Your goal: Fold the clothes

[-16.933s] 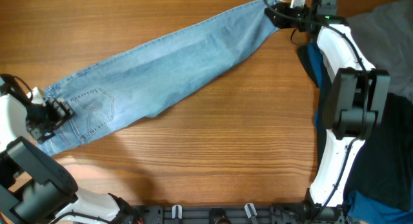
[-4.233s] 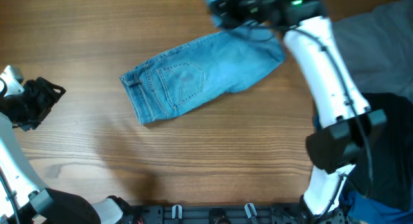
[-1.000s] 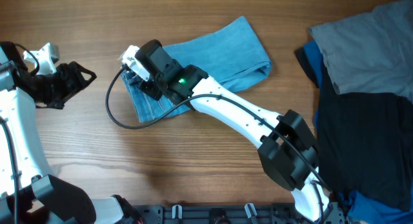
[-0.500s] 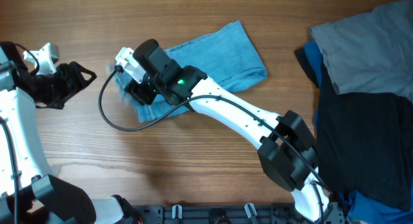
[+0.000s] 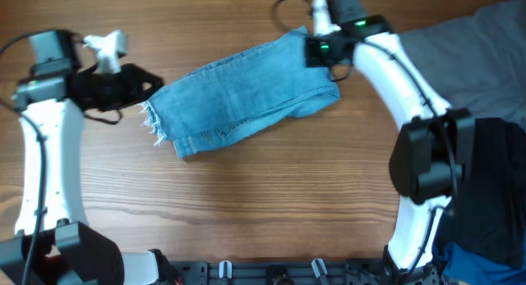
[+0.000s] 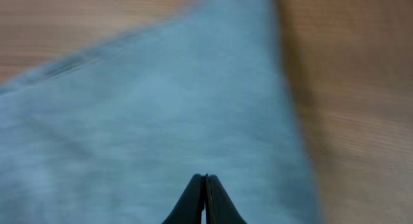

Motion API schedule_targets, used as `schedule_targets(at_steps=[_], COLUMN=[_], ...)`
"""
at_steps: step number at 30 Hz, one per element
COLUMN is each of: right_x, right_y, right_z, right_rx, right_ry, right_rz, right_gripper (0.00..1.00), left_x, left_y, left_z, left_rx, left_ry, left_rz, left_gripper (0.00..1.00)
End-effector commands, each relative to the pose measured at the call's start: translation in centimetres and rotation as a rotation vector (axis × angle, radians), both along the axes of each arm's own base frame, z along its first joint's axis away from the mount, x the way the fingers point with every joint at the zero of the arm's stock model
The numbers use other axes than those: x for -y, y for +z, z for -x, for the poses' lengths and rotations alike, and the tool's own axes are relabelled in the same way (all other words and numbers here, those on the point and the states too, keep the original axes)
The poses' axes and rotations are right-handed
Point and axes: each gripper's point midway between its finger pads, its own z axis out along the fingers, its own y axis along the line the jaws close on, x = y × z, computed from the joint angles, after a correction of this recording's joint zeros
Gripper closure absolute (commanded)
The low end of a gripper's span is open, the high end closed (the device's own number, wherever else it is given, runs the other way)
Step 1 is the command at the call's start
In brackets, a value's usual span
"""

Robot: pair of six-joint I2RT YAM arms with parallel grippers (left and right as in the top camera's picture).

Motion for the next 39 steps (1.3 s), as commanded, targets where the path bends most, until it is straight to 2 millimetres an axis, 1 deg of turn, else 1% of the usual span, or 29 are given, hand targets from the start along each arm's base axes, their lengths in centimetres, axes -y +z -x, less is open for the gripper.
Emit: schedule_targets(at_steps=[1, 2, 3, 4, 5, 6, 7, 8, 9, 10, 11, 12, 13, 14, 16, 17, 18, 19, 20, 21, 22, 23, 25, 27, 28, 30, 33, 37, 39], right_x=[1.4, 2.5, 3.1, 3.8, 4.4, 5.2, 5.7, 6.1, 6.7, 7.0, 6.5, 5.5, 4.5, 3.7, 2.2, 1.0, -0.6, -1.3, -1.4, -1.0, -0.5, -0.3, -0.2, 0.0, 0.0, 0.0, -0.1, -0.1, -0.1], right_y=[-7.9, -9.8, -11.0, -12.4, -13.3, -13.4, -13.0, -12.3, -10.8, -8.3, -5.6, -2.4, 0.0, 1.7, 2.8, 2.8, 1.6, 0.3, -1.3, -3.4, -5.5, -7.0, -9.9, -11.9, -12.5, -13.2, -13.1, -13.1, -13.1], right_z=[2.7, 3.4, 4.0, 4.8, 5.3, 5.4, 5.1, 4.6, 3.7, 2.6, 1.9, 1.7, 1.8, 1.9, 2.0, 2.0, 2.1, 2.2, 2.4, 2.6, 2.9, 3.2, 4.0, 4.4, 4.5, 4.6, 4.4, 4.2, 4.2], right_rx=[-0.313, -0.381, -0.424, -0.475, -0.502, -0.513, -0.502, -0.486, -0.451, -0.390, -0.312, -0.224, -0.161, -0.117, -0.086, -0.080, -0.102, -0.129, -0.161, -0.204, -0.251, -0.287, -0.365, -0.416, -0.431, -0.441, -0.430, -0.420, -0.419], right_ry=[-0.041, -0.065, -0.081, -0.090, -0.086, -0.101, -0.116, -0.125, -0.142, -0.130, -0.066, 0.030, 0.101, 0.134, 0.164, 0.179, 0.172, 0.153, 0.120, 0.062, 0.010, -0.010, -0.044, -0.075, -0.088, -0.091, -0.089, -0.086, -0.085], right_rz=[-0.144, -0.147, -0.141, -0.134, -0.122, -0.113, -0.118, -0.123, -0.134, -0.158, -0.195, -0.246, -0.277, -0.279, -0.280, -0.283, -0.286, -0.274, -0.248, -0.204, -0.171, -0.164, -0.157, -0.154, -0.152, -0.151, -0.154, -0.155, -0.157], right_gripper=[0.96, 0.96, 0.96, 0.96, 0.96, 0.96, 0.96, 0.96, 0.96, 0.96, 0.96, 0.94, 0.93, 0.93, 0.93, 0.92, 0.90, 0.90, 0.90, 0.90, 0.90, 0.90, 0.91, 0.91, 0.91, 0.91, 0.91, 0.91, 0.91], left_x=[4.2, 5.1, 5.6, 6.0, 6.0, 6.0, 5.9, 5.6, 5.1, 4.1, 3.4, 2.5, 1.7, 0.6, -0.6, -0.7, -0.4, -0.4, -0.6, -1.2, -1.9, -2.6, -4.2, -5.0, -5.3, -4.9, -3.4, -3.1, -3.0], left_y=[-4.5, -6.1, -7.6, -9.6, -11.7, -13.7, -15.1, -16.2, -17.5, -19.0, -19.8, -20.0, -20.1, -19.9, -19.1, -18.0, -15.9, -13.9, -12.4, -11.1, -9.8, -9.0, -8.1, -8.3, -8.8, -10.4, -13.9, -16.8, -17.8], left_z=[-0.1, -0.1, 0.1, 0.3, 0.6, 0.8, 0.9, 1.1, 1.3, 1.6, 1.6, 1.5, 1.3, 1.0, 0.6, 0.2, -0.5, -1.2, -1.5, -1.5, -1.4, -1.1, -0.4, -0.1, 0.2, 0.7, 1.9, 2.1, 2.3], left_rx=[-0.075, -0.108, -0.142, -0.191, -0.250, -0.306, -0.343, -0.373, -0.410, -0.461, -0.480, -0.482, -0.478, -0.472, -0.466, -0.456, -0.419, -0.382, -0.357, -0.334, -0.310, -0.299, -0.300, -0.313, -0.327, -0.352, -0.394, -0.393, -0.402], left_ry=[-0.117, -0.140, -0.155, -0.164, -0.167, -0.170, -0.167, -0.162, -0.150, -0.112, -0.096, -0.075, -0.058, -0.031, 0.006, 0.015, 0.009, 0.011, 0.018, 0.033, 0.054, 0.074, 0.121, 0.144, 0.149, 0.123, 0.078, 0.073, 0.072], left_rz=[0.022, 0.024, 0.020, 0.004, -0.017, -0.028, -0.037, -0.051, -0.071, -0.106, -0.131, -0.157, -0.172, -0.185, -0.168, -0.115, -0.027, 0.028, 0.047, 0.047, 0.043, 0.044, 0.048, 0.054, 0.052, 0.053, 0.056, 0.051, 0.054], left_gripper=[0.84, 0.85, 0.85, 0.85, 0.85, 0.85, 0.85, 0.85, 0.85, 0.85, 0.83, 0.80, 0.79, 0.78, 0.75, 0.68, 0.65, 0.62, 0.58, 0.55, 0.44, 0.32, 0.21, 0.16, 0.13, 0.05, 0.01, 0.00, 0.00])
